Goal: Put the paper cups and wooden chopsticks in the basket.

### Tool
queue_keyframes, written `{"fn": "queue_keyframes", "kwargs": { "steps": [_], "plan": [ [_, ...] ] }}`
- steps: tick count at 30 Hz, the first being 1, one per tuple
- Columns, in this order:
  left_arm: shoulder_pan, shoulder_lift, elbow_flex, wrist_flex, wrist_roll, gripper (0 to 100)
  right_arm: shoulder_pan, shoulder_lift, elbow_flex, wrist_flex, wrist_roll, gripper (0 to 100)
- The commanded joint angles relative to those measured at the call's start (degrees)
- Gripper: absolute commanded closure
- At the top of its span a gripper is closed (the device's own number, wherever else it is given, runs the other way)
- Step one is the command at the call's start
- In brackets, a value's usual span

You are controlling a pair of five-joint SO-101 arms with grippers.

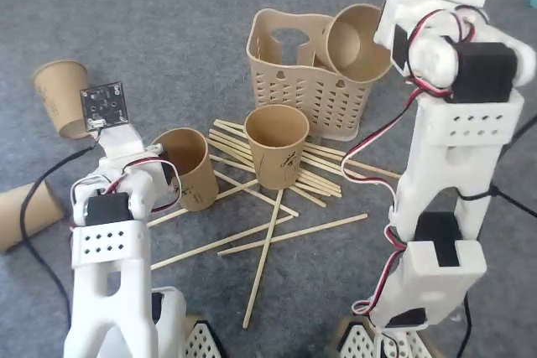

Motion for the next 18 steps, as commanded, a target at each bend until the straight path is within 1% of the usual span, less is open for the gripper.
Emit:
{"fn": "queue_keyframes", "kwargs": {
  "steps": [1, 4, 8, 14, 18],
  "plan": [
    [-0.3, -0.4, -0.5, -1.6, -0.1, 95, 2.2, -4.1, 2.6, 2.2, 0.9, 97.2],
    [-0.3, -0.4, -0.5, -1.5, -0.1, 95, 3.3, -6.3, 5.6, 2.2, 1.0, 99.2],
    [-0.3, -0.4, -0.5, -1.5, -0.1, 95, 3.7, -11.6, 14.7, 2.2, 1.2, 98.4],
    [-0.2, -0.4, -0.4, -1.6, -0.1, 95, 4.2, -15.3, 27.4, -0.4, 2.5, 84.6],
    [-0.2, -0.4, -0.3, -1.7, -0.1, 95, 4.3, -15.2, 31.3, -4.7, 2.4, 86.0]
  ]
}}
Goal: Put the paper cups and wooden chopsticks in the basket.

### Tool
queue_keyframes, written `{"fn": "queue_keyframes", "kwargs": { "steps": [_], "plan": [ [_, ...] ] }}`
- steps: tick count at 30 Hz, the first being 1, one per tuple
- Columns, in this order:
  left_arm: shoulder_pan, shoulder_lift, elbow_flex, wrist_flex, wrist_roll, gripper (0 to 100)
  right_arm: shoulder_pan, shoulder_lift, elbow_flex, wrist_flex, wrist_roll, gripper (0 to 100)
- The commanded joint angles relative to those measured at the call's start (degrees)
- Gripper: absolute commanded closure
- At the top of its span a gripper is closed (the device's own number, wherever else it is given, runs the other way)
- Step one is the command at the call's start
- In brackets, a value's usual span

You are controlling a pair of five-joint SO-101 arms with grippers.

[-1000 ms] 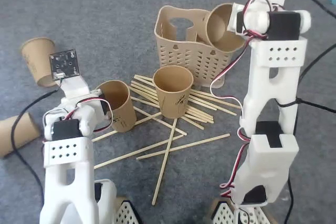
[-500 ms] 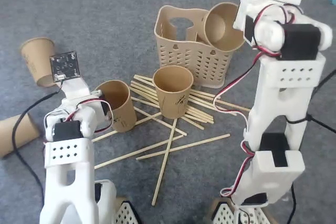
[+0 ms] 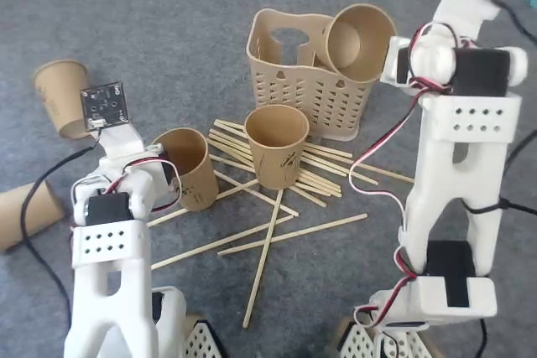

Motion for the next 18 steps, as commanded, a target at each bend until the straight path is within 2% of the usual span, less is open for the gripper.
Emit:
{"fn": "queue_keyframes", "kwargs": {
  "steps": [1, 18],
  "plan": [
    [-0.2, -0.4, -0.3, -1.5, -0.1, 95, 0.8, -3.6, 1.4, -3.6, 1.6, 86.4],
    [0.1, -0.4, -0.3, -1.6, -0.1, 95, -3.0, -8.7, 1.9, -5.8, 1.6, 86.5]
  ]
}}
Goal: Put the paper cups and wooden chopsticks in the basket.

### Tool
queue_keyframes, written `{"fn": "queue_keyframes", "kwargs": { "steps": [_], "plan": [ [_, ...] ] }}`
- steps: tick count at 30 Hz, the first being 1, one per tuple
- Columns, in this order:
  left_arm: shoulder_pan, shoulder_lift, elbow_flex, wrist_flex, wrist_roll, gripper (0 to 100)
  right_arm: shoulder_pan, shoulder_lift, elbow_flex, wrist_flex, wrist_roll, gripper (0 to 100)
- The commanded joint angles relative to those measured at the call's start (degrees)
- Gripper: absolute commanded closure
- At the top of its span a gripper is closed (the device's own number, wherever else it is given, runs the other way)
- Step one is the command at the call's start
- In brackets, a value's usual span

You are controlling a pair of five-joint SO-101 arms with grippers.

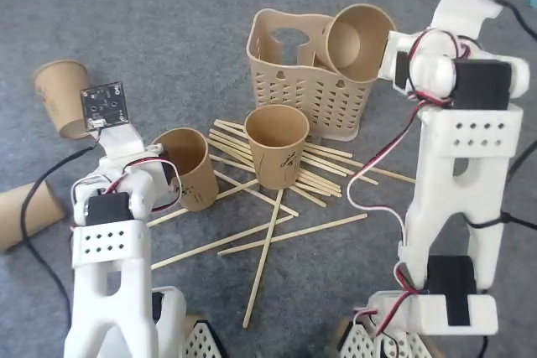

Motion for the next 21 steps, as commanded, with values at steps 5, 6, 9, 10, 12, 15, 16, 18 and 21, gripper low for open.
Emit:
{"fn": "queue_keyframes", "kwargs": {
  "steps": [5, 6, 9, 10, 12, 15, 16, 18, 21],
  "plan": [
    [0.1, -0.4, -0.3, -1.5, -0.1, 95, -2.1, 0.7, 1.1, -5.4, 1.4, 86.5],
    [0.1, -0.4, -0.3, -1.5, -0.1, 95, -1.9, 2.0, 1.5, -6.9, 1.4, 86.5],
    [0.1, -0.4, -0.2, -1.5, -0.1, 95, -1.6, 5.8, 1.7, -9.1, 1.4, 86.5],
    [0.1, -0.4, -0.2, -1.5, -0.1, 95, -1.6, 6.6, 1.7, -9.3, 1.4, 86.6],
    [0.1, -0.4, -0.2, -1.5, -0.1, 95, -1.8, 7.7, 1.5, -9.5, 1.4, 88.3],
    [0.1, -0.4, -0.2, -1.5, -0.1, 95, -1.7, 7.2, 1.5, -9.6, 1.4, 99.8],
    [0.1, -0.4, -0.2, -1.5, -0.1, 95, -1.6, 6.5, 1.4, -9.6, 1.4, 98.7],
    [0.1, -0.4, -0.2, -1.5, -0.1, 95, -1.5, 5.0, 1.4, -9.5, 1.4, 98.6],
    [0.1, -0.4, -0.2, -1.5, -0.1, 95, -1.5, 1.5, 1.4, -9.5, 1.4, 99.0]
  ]
}}
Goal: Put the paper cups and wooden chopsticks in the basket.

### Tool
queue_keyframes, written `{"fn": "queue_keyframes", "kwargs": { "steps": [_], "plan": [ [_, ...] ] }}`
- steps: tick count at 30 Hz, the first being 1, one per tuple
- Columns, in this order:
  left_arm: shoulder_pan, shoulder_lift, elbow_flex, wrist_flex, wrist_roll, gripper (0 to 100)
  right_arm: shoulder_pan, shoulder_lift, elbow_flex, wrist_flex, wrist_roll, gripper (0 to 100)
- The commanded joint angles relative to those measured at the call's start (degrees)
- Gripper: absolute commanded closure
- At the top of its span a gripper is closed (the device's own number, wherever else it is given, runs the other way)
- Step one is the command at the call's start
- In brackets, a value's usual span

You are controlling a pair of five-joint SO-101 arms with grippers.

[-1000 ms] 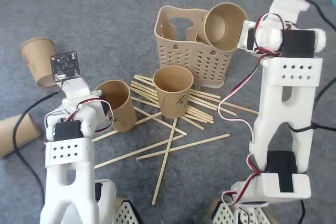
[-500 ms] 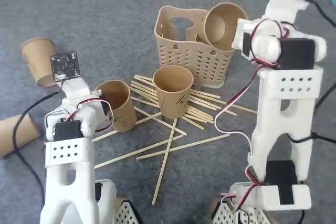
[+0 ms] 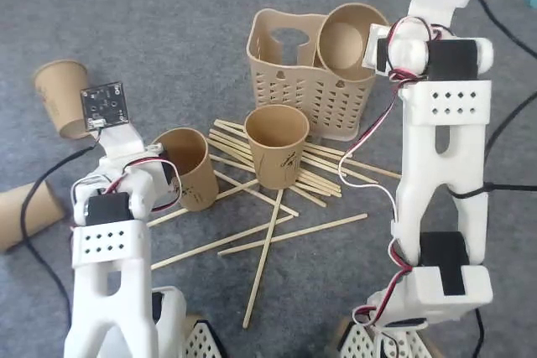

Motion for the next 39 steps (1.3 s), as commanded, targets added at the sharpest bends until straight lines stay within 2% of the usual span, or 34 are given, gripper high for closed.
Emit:
{"fn": "queue_keyframes", "kwargs": {
  "steps": [1, 7, 22, 25, 34, 39],
  "plan": [
    [0.1, -0.4, -0.2, -1.5, -0.2, 95, -0.1, -7.5, -0.6, -1.4, 1.4, 99.1],
    [0.1, -0.4, -0.2, -1.5, -0.2, 95, -0.3, -12.5, -0.6, -3.0, 1.6, 99.1],
    [0.1, -0.4, -0.2, -1.3, -0.1, 95, 0.0, -12.4, -1.3, -1.7, 2.0, 99.1],
    [0.1, -0.4, -0.2, -1.3, -0.1, 95, 0.0, -10.2, -5.6, 1.7, 3.0, 99.1],
    [0.0, -0.4, -0.2, -1.3, -0.1, 95, 1.5, 7.6, -31.6, 16.2, 3.7, 99.1],
    [0.0, -0.4, -0.2, -1.3, -0.1, 95, 1.6, 11.9, -33.4, 16.9, 5.5, 99.1]
  ]
}}
